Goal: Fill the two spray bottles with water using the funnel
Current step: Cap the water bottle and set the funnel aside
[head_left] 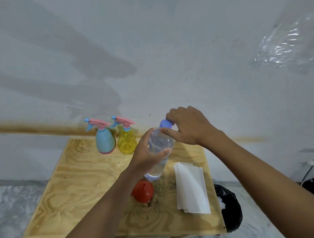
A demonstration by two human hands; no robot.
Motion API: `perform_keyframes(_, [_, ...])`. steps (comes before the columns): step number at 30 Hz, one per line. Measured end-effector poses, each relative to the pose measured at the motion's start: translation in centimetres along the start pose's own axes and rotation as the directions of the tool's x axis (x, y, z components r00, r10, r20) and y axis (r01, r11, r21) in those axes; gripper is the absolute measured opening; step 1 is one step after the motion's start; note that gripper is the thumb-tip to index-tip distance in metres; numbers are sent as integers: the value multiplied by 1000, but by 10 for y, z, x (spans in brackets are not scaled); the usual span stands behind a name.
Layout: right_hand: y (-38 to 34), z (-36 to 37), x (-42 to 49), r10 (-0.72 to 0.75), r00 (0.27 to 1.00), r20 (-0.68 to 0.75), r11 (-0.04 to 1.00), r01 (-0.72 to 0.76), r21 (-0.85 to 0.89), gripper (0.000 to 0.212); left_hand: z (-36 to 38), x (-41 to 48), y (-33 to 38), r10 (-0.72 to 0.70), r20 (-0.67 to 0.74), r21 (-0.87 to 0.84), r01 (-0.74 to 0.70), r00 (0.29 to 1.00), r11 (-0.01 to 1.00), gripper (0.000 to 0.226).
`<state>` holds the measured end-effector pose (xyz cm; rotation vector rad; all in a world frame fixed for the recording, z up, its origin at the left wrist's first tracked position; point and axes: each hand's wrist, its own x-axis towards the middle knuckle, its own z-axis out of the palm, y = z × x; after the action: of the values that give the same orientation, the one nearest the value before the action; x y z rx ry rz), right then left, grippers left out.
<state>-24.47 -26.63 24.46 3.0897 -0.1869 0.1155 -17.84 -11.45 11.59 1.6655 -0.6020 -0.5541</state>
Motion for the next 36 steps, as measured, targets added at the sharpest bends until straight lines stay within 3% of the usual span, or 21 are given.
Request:
perform_keyframes(5, [-14,4,5,126,991,-48,990,-123,66,44,0,0,-2,-13,4,19,13,1000,1000,85])
perform_keyframes(8, [-5,4,2,71,997,0,969,-69,237,31,-2,1,-2,-7,14,9,6,1000,1000,80])
perform_keyframes(12, [-1,11,-4,79,996,-51,881,-46,470,30,1,0,-1,20,14,-2,-20,1000,1000,70])
perform_keyframes(15, [-10,22,-3,166,981,-104,855,-91,511,30,0,1,-2,-3,-6,-8,3,1000,1000,82])
perform_keyframes(20, [-24,35,-7,292,944,-156,825,-165,540,43,1,1,-3,19,3,-13,-19,1000,1000,83])
perform_keyframes(23, [-23,50,-25,366,916,-163,725,-171,667,58,0,0,-5,11,29,-5,-11,1000,1000,97])
perform_keyframes(27, [-33,94,-47,476,871,-122,506,-158,848,75,-14,-10,-10,-55,41,85,51,998,995,124])
perform_keyframes(31, [-35,134,-58,496,868,-15,390,-207,897,91,-33,-36,-55,-141,-6,193,139,990,971,118])
perform_keyframes(34, [-39,159,-60,460,887,50,359,-237,903,84,-34,-59,-103,-276,-6,251,269,961,930,111])
perform_keyframes(36, [-41,173,-60,471,879,70,342,-255,904,81,-29,-67,-129,-309,11,363,284,951,887,94])
